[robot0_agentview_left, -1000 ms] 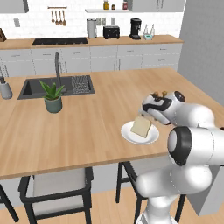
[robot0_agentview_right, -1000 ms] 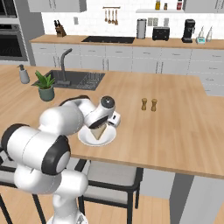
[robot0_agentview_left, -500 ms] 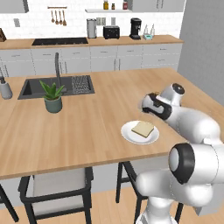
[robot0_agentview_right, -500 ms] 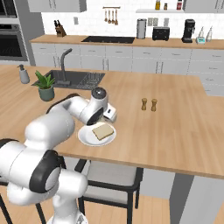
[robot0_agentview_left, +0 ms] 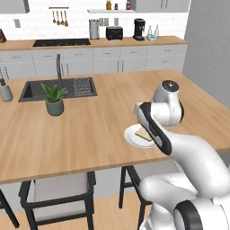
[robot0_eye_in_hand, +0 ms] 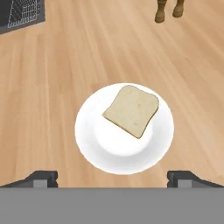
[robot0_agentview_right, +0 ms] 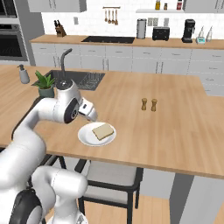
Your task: Start the toaster. Once the lever pops up, take the bread to the plate on the dining counter.
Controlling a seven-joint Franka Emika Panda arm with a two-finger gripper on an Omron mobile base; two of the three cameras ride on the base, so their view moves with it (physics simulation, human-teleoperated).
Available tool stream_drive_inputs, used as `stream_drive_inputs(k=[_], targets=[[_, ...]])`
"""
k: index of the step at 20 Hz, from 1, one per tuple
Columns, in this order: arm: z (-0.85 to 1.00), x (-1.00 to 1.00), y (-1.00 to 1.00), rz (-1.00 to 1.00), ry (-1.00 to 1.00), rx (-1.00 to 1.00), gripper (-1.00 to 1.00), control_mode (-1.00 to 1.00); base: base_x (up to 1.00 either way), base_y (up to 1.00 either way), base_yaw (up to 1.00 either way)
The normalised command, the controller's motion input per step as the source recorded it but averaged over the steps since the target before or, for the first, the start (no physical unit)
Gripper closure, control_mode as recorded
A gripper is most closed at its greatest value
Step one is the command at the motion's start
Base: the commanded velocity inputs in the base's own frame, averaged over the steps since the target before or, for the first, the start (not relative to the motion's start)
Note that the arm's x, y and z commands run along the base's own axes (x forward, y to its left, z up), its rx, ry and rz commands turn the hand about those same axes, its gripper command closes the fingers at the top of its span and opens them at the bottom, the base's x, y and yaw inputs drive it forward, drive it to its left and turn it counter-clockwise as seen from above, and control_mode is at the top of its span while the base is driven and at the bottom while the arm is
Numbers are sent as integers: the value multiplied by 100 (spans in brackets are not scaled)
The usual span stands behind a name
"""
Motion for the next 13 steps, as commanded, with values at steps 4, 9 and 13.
stream_drive_inputs(k=[4, 9, 13], targets=[[38, -92, 0, 9, 0, -7, -100, -100, 0, 0, 0], [52, -79, -3, 12, 0, -4, -100, -100, 0, 0, 0], [72, -69, 0, 4, 0, -3, -100, -100, 0, 0, 0]])
